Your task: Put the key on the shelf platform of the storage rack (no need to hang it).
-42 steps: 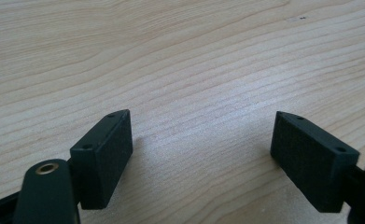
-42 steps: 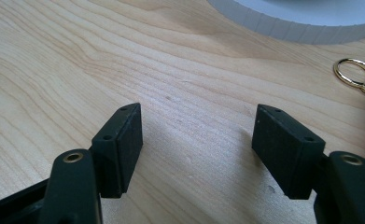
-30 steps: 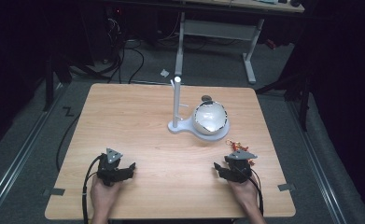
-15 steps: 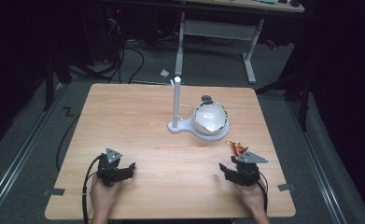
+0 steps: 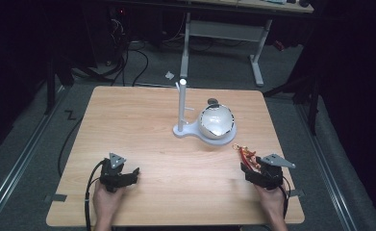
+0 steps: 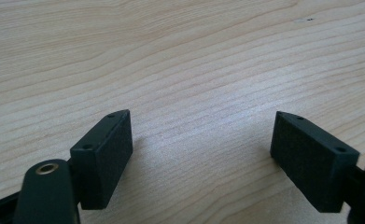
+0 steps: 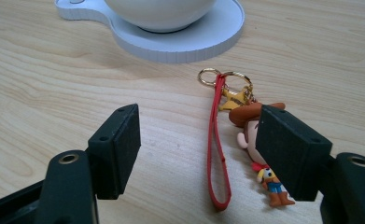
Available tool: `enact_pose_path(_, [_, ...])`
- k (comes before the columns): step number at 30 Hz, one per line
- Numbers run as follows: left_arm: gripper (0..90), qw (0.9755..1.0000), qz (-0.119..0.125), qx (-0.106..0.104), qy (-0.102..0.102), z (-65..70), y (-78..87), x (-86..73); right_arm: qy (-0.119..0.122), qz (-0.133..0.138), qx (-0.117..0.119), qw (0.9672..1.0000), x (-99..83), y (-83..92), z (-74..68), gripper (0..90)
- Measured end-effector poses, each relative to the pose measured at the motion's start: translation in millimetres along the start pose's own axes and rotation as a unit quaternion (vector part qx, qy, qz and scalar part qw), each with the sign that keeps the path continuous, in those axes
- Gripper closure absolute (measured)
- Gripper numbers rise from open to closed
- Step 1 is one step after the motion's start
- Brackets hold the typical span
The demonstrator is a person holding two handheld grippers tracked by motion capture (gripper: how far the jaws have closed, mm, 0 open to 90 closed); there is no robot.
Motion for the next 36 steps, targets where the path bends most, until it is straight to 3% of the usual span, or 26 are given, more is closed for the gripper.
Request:
enact_pose_path(5, [21.3,1.0,0.002,0.002,0.001,-0.3,0.0,0.5,0.006,-0.008,-0.016,0.9998,0.8,-6.2,5.8,30.6])
enact_pose_path(9, [21.3,1.0,0.001,0.001,0.0,-0.4,0.2,0.5,-0.007,-0.028,-0.032,0.9991,-1.6,-17.1,20.3,28.4])
enact_pose_path(14, [21.2,1.0,0.0,0.0,0.0,-0.4,0.2,0.5,-0.024,-0.042,-0.032,0.9983,-3.7,-22.8,31.3,26.6])
enact_pose_path(27, [21.5,1.0,-0.002,-0.001,0.007,0.2,0.0,1.3,-0.016,-0.071,-0.024,0.9971,-10.5,-46.7,33.6,23.5])
enact_pose_path(30, [21.6,1.0,-0.001,0.0,0.007,0.1,-0.2,1.1,-0.015,-0.083,-0.021,0.9962,-14.1,-52.0,33.1,25.6])
enact_pose_path(31, [21.6,1.0,0.0,0.001,0.007,0.1,-0.2,1.1,-0.004,-0.087,-0.024,0.9959,-15.2,-53.4,31.9,27.8])
enact_pose_path(35, [21.7,1.0,0.0,0.001,0.007,0.1,-0.2,1.1,-0.001,-0.083,-0.023,0.9963,-14.9,-52.3,32.1,35.3])
enact_pose_path(36, [21.7,1.0,0.0,0.001,0.006,0.0,-0.2,1.1,0.002,-0.078,-0.024,0.9967,-14.6,-51.4,32.9,44.3])
Point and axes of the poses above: each handheld gripper's, and its own axes: y roughly backward along the jaws, x roughly out of its top, z roughly to its right, the point moved 8 cm from there along -y, roughly forward along the jaws, and after that the axes turned 4 degrees about -x, right-handed, at the moved point
